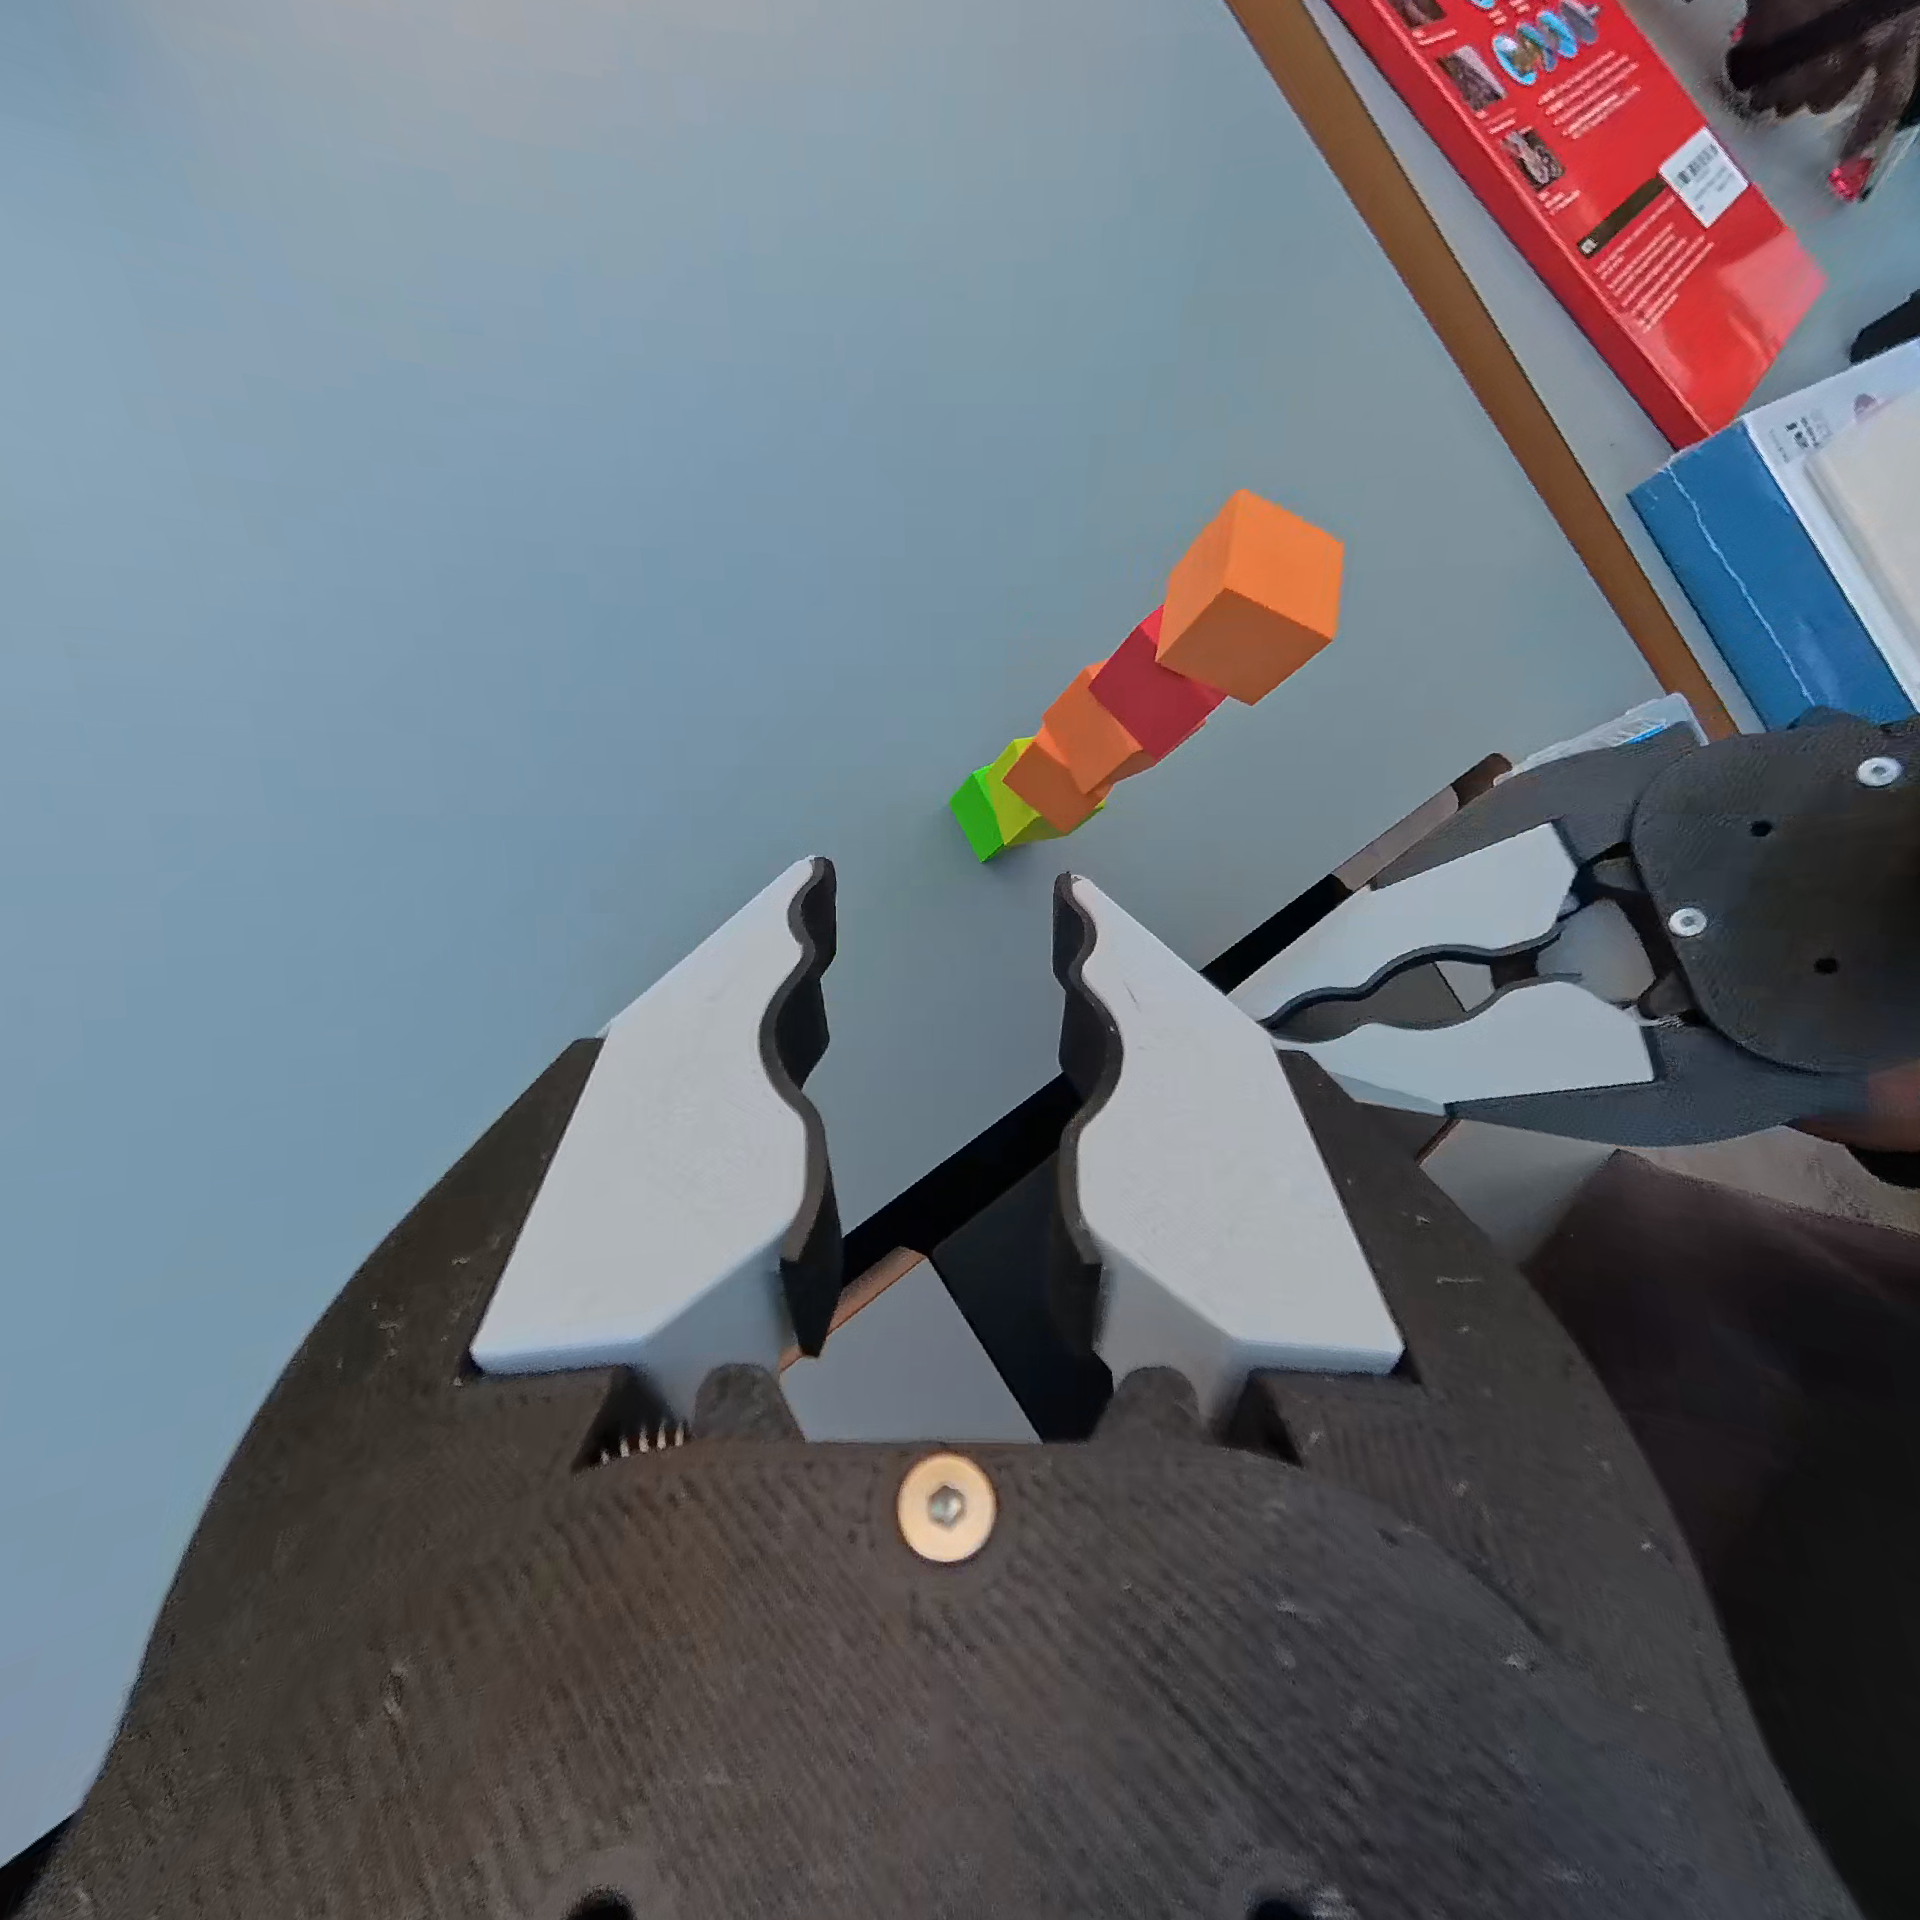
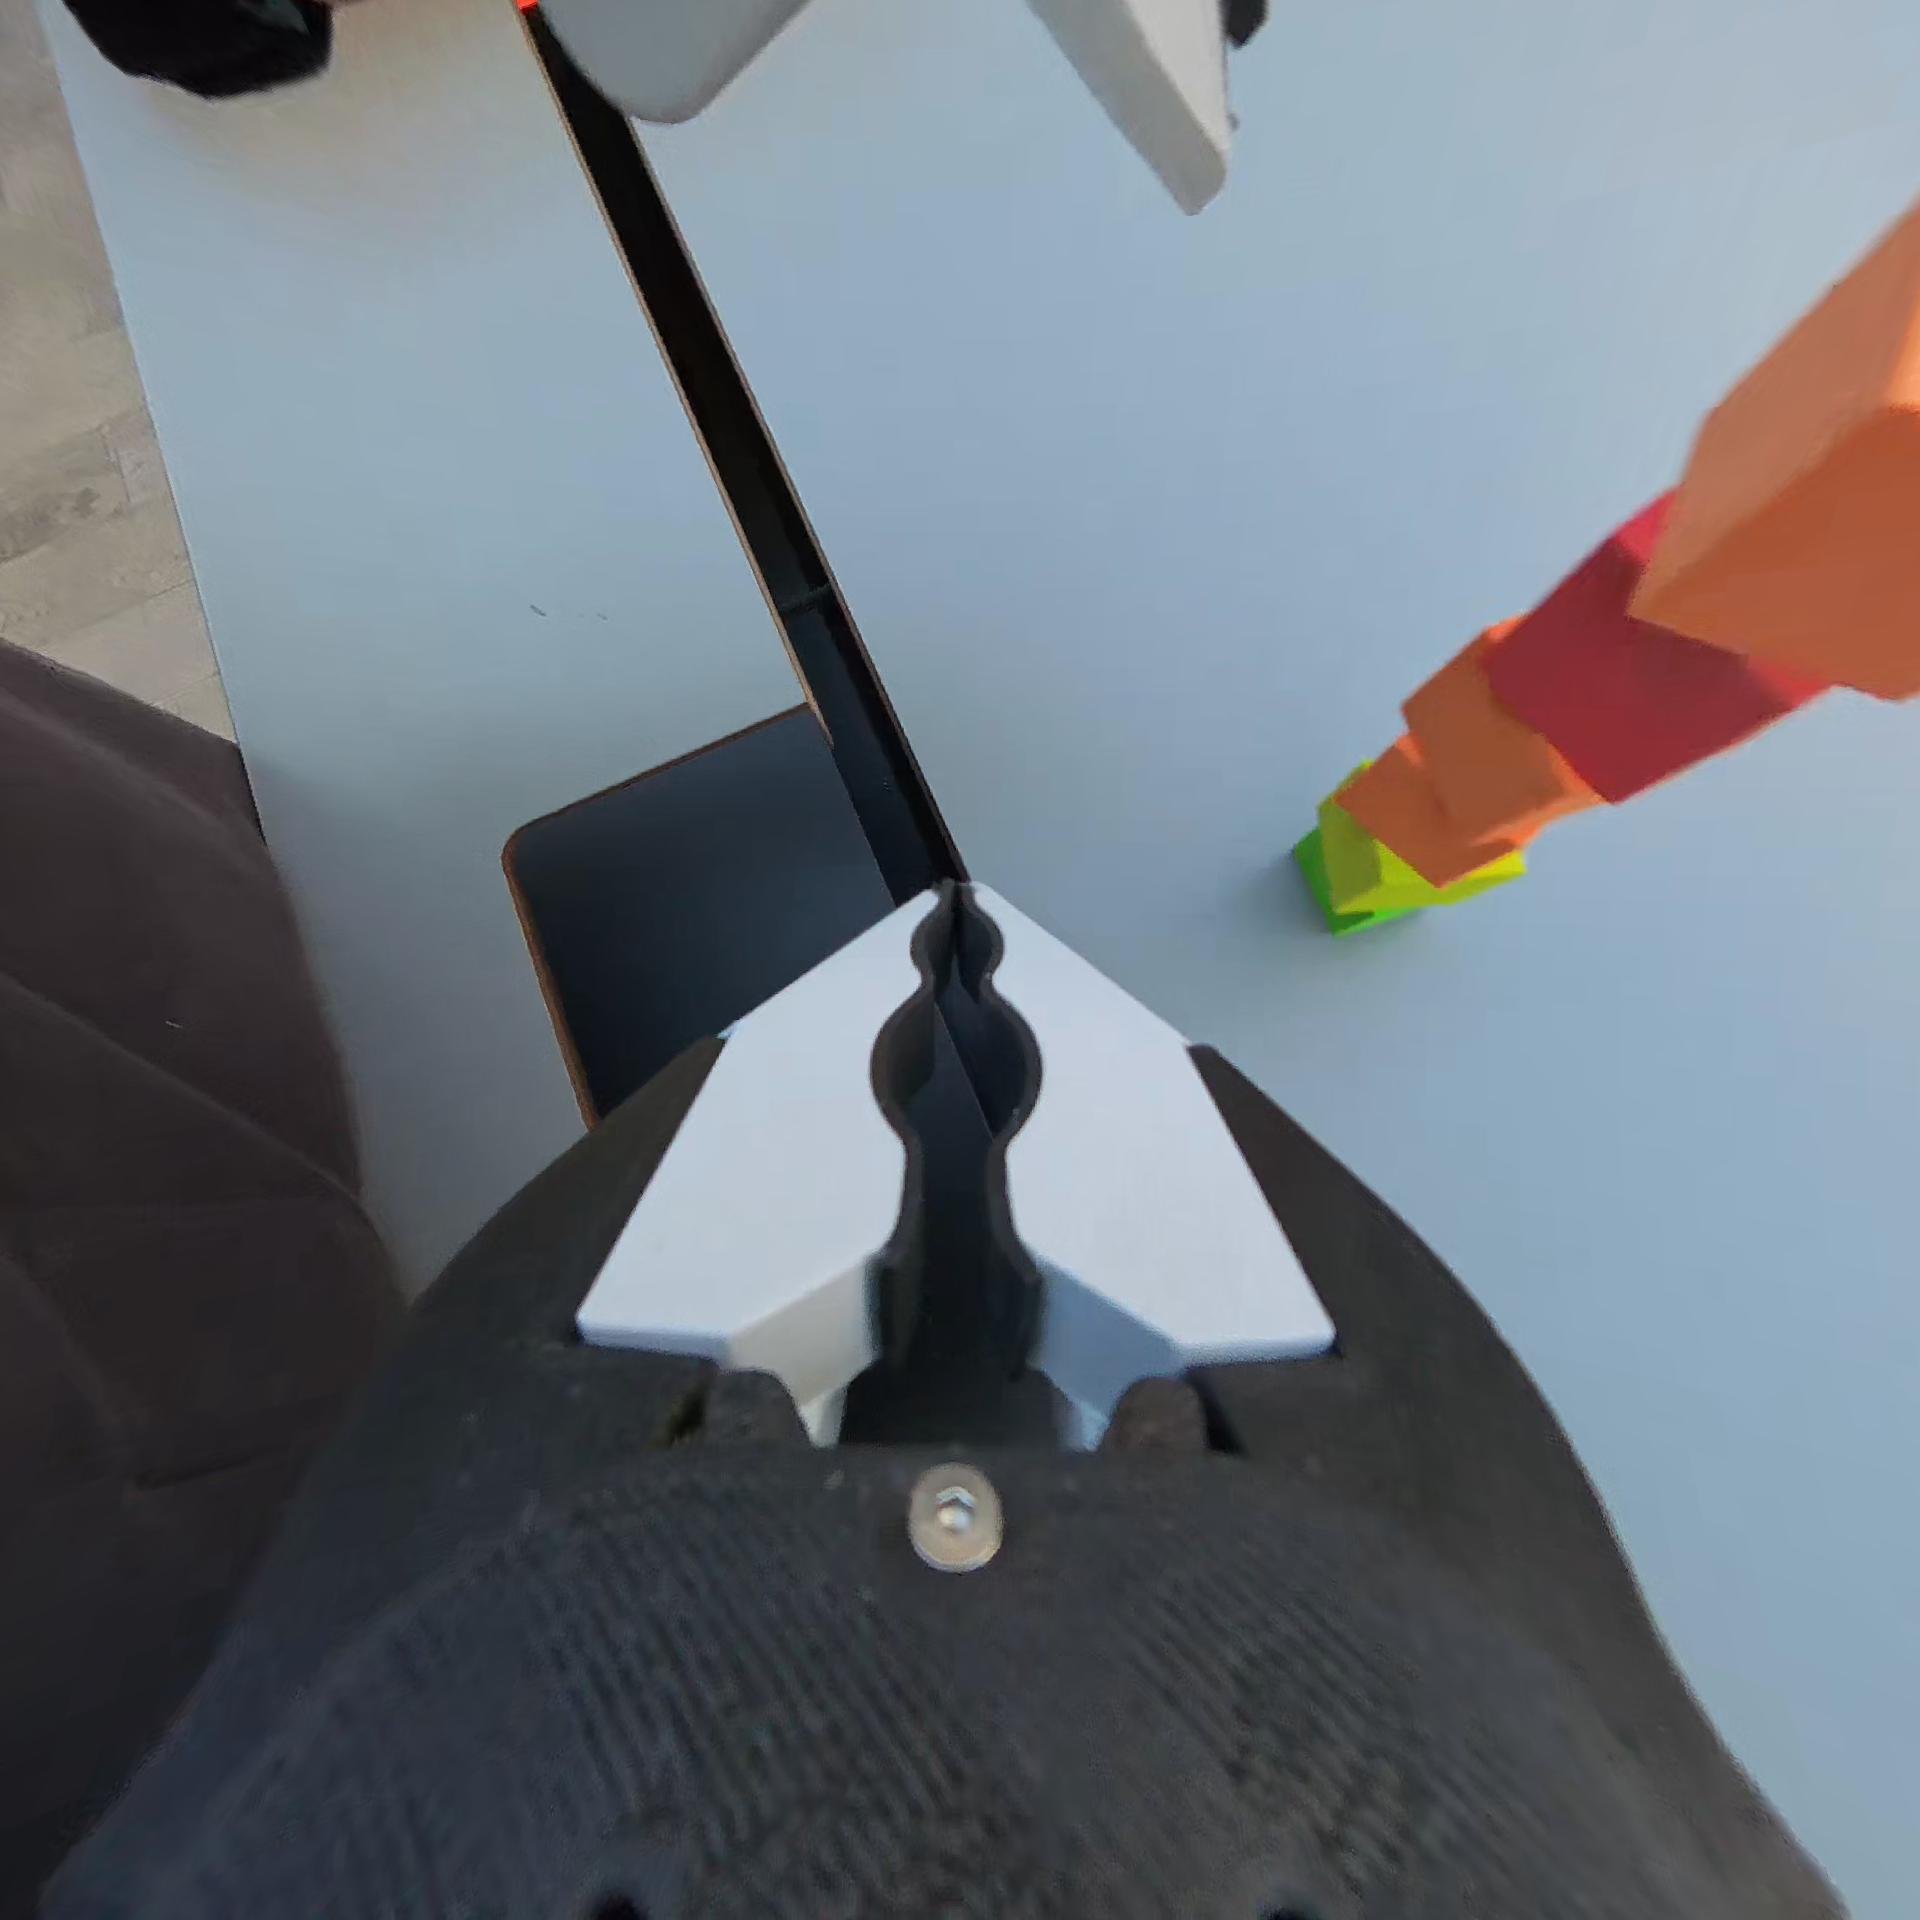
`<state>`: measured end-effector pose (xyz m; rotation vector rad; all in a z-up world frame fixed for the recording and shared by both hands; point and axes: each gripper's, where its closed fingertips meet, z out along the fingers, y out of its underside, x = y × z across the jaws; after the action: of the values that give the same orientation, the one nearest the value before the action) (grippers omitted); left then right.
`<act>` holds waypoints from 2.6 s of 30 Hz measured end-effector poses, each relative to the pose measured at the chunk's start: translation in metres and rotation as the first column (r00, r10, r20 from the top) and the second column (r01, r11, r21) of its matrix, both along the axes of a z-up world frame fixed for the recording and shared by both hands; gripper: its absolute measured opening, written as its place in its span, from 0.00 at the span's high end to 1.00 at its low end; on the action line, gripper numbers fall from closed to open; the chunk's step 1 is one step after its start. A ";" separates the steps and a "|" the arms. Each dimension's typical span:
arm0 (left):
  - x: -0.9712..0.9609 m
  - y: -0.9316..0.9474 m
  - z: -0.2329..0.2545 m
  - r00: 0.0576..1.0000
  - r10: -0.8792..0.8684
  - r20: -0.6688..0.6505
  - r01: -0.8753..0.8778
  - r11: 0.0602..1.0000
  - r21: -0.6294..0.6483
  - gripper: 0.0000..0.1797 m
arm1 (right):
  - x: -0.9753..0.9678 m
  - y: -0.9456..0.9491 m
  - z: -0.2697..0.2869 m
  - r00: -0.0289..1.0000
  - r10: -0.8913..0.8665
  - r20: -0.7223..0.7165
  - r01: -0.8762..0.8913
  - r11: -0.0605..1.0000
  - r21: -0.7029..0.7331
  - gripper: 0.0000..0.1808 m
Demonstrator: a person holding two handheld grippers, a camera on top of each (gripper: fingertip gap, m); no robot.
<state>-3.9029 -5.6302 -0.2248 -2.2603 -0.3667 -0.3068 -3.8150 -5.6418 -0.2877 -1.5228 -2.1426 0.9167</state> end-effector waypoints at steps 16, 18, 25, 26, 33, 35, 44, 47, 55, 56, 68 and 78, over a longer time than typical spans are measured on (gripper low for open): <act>-0.004 -0.006 0.005 0.999 0.029 0.017 -0.029 0.999 0.033 0.79 | -0.041 0.098 0.004 0.921 -0.384 -0.065 0.380 0.923 -0.063 1.00; -0.007 -0.006 0.005 0.999 0.034 0.021 -0.035 0.999 0.036 0.79 | -0.024 0.095 0.000 0.930 -0.366 -0.031 0.365 0.930 -0.044 1.00; -0.008 -0.004 0.001 0.997 0.046 0.058 -0.048 0.998 0.038 0.79 | 0.037 0.090 -0.016 0.892 -0.444 0.086 0.451 0.887 -0.097 1.00; -0.008 -0.004 -0.001 0.997 0.047 0.065 -0.049 0.998 0.036 0.79 | 0.041 0.091 -0.016 0.884 -0.458 0.091 0.466 0.878 -0.107 1.00; -0.002 0.000 -0.005 0.996 0.035 0.084 -0.037 0.999 0.026 0.79 | 0.016 0.103 -0.008 0.900 -0.434 0.049 0.436 0.897 -0.066 0.96; -0.001 0.000 -0.004 0.996 0.030 0.079 -0.032 0.999 0.025 0.79 | -0.007 0.111 -0.003 0.910 -0.414 0.021 0.415 0.909 -0.042 0.91; 0.001 -0.006 -0.003 0.996 0.052 0.079 -0.054 0.998 0.022 0.79 | -0.100 0.131 -0.004 0.947 -0.320 0.001 0.320 0.947 -0.001 0.84; 0.002 -0.007 -0.005 0.994 0.059 0.087 -0.061 0.998 0.021 0.79 | -0.099 0.132 0.007 0.948 -0.319 -0.007 0.319 0.947 -0.029 0.99; 0.012 0.013 -0.018 0.989 0.022 0.146 -0.024 1.000 0.012 0.79 | -0.066 0.145 0.009 0.927 -0.375 0.000 0.374 0.925 -0.070 0.94; 0.013 0.017 -0.019 0.990 0.010 0.144 -0.012 1.000 0.011 0.79 | -0.063 0.146 0.007 0.926 -0.378 0.005 0.378 0.923 -0.067 0.93; 0.031 0.042 -0.030 0.987 -0.082 0.136 0.085 0.996 -0.020 0.79 | -0.009 0.167 -0.025 0.869 -0.487 0.091 0.494 0.865 -0.089 0.78; 0.034 0.054 -0.055 0.987 -0.125 0.097 0.134 0.987 -0.093 0.79 | -0.006 0.149 -0.040 0.875 -0.460 0.152 0.477 0.873 -0.105 0.81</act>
<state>-3.8685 -5.5764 -0.2798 -2.3781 -0.2874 -0.4698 -3.8209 -5.4931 -0.3277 -2.0950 -1.6772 0.8245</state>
